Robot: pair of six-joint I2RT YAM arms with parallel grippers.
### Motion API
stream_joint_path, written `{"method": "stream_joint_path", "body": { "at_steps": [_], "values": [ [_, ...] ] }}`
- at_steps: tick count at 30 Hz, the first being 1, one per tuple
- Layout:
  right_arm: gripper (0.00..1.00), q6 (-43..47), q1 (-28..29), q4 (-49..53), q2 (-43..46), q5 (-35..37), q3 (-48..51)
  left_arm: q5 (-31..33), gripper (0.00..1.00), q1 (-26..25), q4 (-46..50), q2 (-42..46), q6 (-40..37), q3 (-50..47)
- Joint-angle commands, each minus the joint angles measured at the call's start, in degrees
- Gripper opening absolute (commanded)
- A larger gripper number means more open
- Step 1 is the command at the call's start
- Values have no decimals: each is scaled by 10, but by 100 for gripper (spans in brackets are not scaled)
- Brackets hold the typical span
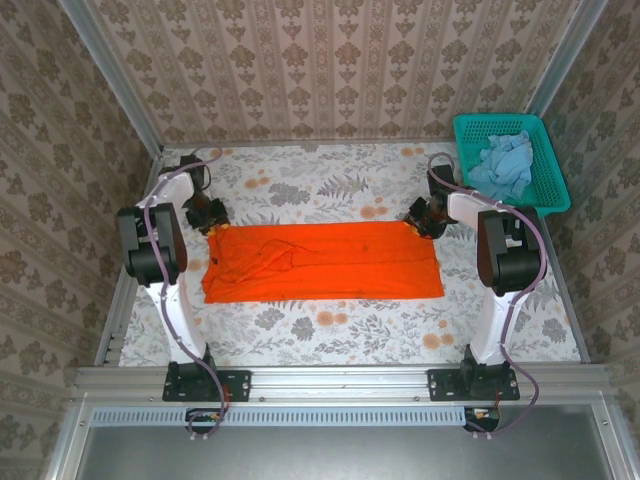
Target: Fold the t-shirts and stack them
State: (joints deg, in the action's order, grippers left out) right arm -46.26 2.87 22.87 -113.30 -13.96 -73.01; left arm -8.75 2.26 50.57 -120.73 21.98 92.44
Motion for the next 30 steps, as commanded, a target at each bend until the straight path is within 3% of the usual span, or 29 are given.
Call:
{"method": "stream_joint_path", "body": {
  "at_steps": [1, 4, 15, 23, 25, 28, 30],
  "values": [
    [27, 6, -6, 44, -2, 22, 0, 5, 19, -2, -1, -13, -4, 3],
    [26, 4, -8, 45, -3, 23, 2, 22, 0, -2, -6, -16, -7, 6],
    [21, -35, -24, 31, 2, 14, 22, 124, 0, 28, -95, 32, 9, -42],
    [28, -49, -28, 21, -4, 2, 14, 101, 0, 43, -135, 9, 16, -33],
    [34, -49, -27, 7, 3, -8, 14, 94, 11, 43, -132, 5, 15, -17],
    [44, -46, -23, -41, 31, -29, 26, 93, 17, 46, -107, 7, 13, 18],
    [48, -40, -18, -69, 60, -33, 37, 99, 34, 47, -88, 15, 12, 41]
  ]
}}
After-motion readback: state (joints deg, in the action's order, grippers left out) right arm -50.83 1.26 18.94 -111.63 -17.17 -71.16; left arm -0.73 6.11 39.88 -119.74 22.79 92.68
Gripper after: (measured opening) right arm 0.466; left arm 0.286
